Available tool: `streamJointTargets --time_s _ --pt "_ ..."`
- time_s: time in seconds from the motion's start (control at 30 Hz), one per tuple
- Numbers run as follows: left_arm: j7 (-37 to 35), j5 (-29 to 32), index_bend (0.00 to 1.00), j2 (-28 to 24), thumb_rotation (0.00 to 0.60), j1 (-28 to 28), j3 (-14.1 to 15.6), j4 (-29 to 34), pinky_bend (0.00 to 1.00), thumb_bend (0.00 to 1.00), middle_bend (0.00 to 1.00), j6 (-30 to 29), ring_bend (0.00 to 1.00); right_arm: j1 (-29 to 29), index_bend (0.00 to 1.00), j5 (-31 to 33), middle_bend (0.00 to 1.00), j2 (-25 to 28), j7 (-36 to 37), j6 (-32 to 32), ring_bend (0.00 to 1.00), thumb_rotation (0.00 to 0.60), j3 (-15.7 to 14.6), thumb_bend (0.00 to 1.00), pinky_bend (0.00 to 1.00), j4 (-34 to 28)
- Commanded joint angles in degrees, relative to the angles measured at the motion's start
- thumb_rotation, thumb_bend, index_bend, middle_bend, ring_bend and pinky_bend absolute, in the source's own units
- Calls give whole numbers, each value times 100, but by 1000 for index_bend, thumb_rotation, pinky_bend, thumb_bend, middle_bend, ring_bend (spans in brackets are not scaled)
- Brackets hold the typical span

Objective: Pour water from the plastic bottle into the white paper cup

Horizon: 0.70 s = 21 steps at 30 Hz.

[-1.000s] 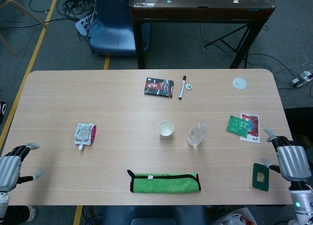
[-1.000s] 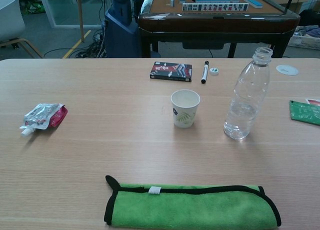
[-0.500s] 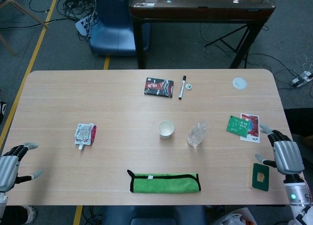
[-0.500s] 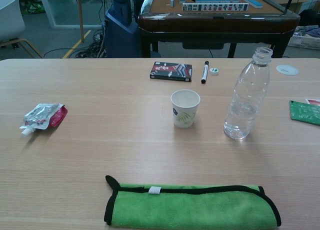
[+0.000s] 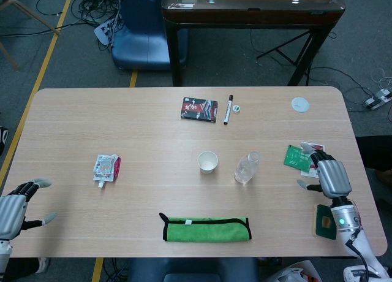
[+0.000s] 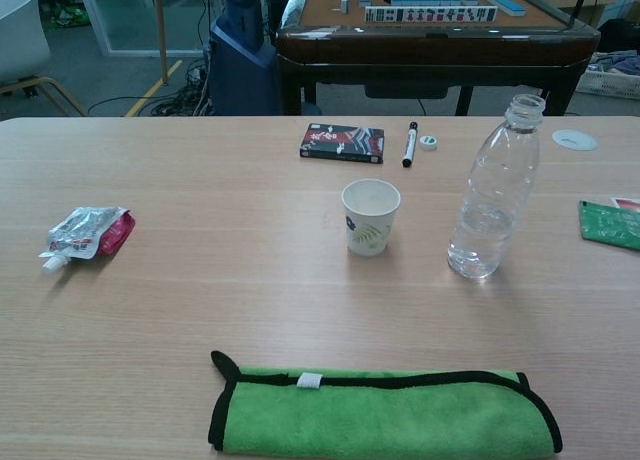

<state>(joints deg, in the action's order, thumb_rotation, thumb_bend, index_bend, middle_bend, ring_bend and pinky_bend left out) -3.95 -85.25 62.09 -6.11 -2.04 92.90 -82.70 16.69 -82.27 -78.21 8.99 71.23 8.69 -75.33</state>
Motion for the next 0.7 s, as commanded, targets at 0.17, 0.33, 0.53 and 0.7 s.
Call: streamJointTargets --time_s 0.17,0.33,0.53,0.7 --pt "-85 29 312 -44 600 17 -12 17 458 86 270 -16 284 418 140 45 266 -378 293 -465 231 600 72 0 380 234" --pt "-222 52 313 -88 600 18 -8 57 458 86 270 21 284 641 141 47 266 -594 364 -673 231 600 81 0 379 379" --pt "-288 55 313 -116 600 19 -11 71 459 86 270 27 284 869 141 64 266 -846 557 -934 231 600 55 0 379 545" --pt "-344 73 313 -143 600 23 -23 77 459 86 270 22 284 1000 140 3 266 -963 786 -1089 231 600 -27 0 379 629"
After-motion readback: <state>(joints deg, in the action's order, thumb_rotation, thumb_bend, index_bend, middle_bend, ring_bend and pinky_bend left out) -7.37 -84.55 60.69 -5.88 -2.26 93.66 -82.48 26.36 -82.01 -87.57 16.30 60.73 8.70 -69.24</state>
